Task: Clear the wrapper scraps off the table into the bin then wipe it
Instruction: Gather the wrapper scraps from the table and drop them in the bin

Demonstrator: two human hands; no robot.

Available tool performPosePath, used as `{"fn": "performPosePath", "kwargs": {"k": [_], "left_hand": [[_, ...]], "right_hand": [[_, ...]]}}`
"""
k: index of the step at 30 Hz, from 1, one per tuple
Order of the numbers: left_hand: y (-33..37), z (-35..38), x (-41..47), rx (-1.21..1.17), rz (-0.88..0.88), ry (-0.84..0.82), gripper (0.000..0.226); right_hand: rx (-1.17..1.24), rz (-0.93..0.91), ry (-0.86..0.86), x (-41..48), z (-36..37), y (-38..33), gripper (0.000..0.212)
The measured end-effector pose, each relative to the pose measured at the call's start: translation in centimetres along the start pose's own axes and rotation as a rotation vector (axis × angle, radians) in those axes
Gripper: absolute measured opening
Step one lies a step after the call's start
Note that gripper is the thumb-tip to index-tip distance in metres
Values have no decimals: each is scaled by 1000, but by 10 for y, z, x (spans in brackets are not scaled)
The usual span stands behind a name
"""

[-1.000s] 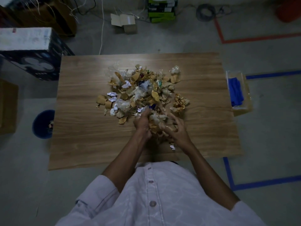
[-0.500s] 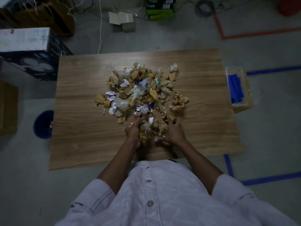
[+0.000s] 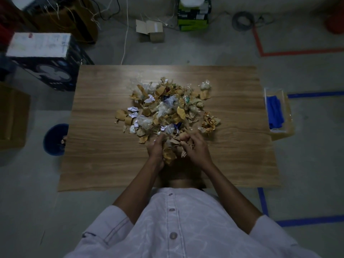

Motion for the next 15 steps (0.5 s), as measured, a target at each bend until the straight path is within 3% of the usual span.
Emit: {"fn": "performPosePath", "kwargs": {"k": [3,6,9,11,15], "left_hand": [[14,22,-3,-49,-4,-157,38],[26,47,-11,-60,27,-269,45],[38,60,-22,50,168,-202,12],[39,68,-31,104,218,-174,20],[35,76,-39,116,200,-169,28]], "right_hand": [[99,-91,-25,1,-2,-23,16],[309,-15,21,4,7,-31,34],[470,75,191,7,9,-32,40],[503,63,311,9,2,-38,34],[633,-7,417,16,-16,-51,45]]}}
Point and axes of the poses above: each hand's wrist, its own x-axis towards the middle knuckle, its own z-axis out of the palm, y = z × x, the point moved 6 cm from there along x, towards the middle knuckle, and after that the axes turned 11 degrees about -y, right-handed, at the moved point
